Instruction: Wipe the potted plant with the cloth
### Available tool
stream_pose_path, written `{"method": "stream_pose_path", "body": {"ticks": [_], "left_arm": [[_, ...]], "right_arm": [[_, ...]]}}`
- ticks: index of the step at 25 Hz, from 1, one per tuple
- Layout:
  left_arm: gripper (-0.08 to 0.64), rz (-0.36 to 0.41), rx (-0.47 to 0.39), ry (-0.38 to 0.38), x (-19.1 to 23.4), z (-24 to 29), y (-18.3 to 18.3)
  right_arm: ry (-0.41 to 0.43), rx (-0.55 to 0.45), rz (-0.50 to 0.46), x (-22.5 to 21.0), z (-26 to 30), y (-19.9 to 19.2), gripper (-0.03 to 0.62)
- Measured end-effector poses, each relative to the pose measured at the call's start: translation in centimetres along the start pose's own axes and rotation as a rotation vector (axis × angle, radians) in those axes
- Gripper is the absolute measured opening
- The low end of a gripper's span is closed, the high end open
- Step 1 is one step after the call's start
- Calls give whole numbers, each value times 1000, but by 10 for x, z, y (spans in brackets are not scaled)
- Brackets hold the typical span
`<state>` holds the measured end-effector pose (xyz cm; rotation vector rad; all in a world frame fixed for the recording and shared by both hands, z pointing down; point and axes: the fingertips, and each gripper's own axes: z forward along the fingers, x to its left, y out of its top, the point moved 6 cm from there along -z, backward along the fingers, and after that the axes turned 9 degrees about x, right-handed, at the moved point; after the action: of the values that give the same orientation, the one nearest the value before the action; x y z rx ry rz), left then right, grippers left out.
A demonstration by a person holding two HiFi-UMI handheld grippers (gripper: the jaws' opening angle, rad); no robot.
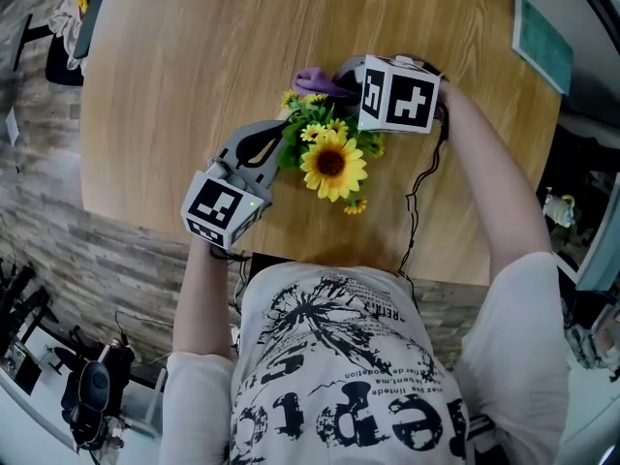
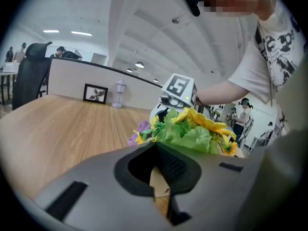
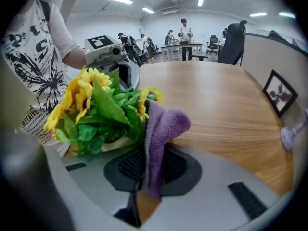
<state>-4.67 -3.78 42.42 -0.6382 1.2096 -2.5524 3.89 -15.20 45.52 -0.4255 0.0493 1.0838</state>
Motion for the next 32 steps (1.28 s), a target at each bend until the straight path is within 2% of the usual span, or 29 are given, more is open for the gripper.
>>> {"method": "stream_pose_path", "body": {"ticks": [9,13,19,24,29,32], "left_arm": [[2,13,-5,29,0,1,0],[2,-11,-19,30,0,1,-1],[2,27,0,28,0,0,1],[3,4,-10,31,0,1,-2],[3,17,-14,58,-1,3,-3],[3,41,-2,75,-3,3,-4]], "right_arm": [[26,32,-20,12,-3,-18,72],[31,25,25,20,-3,-29,72],[22,-2,98,36,-3,-44,72],[33,-6,125,54,0,-57,72],[30,21,150,64,-2,-67,72],[-5,46,188,64,-7,-74,72]]}}
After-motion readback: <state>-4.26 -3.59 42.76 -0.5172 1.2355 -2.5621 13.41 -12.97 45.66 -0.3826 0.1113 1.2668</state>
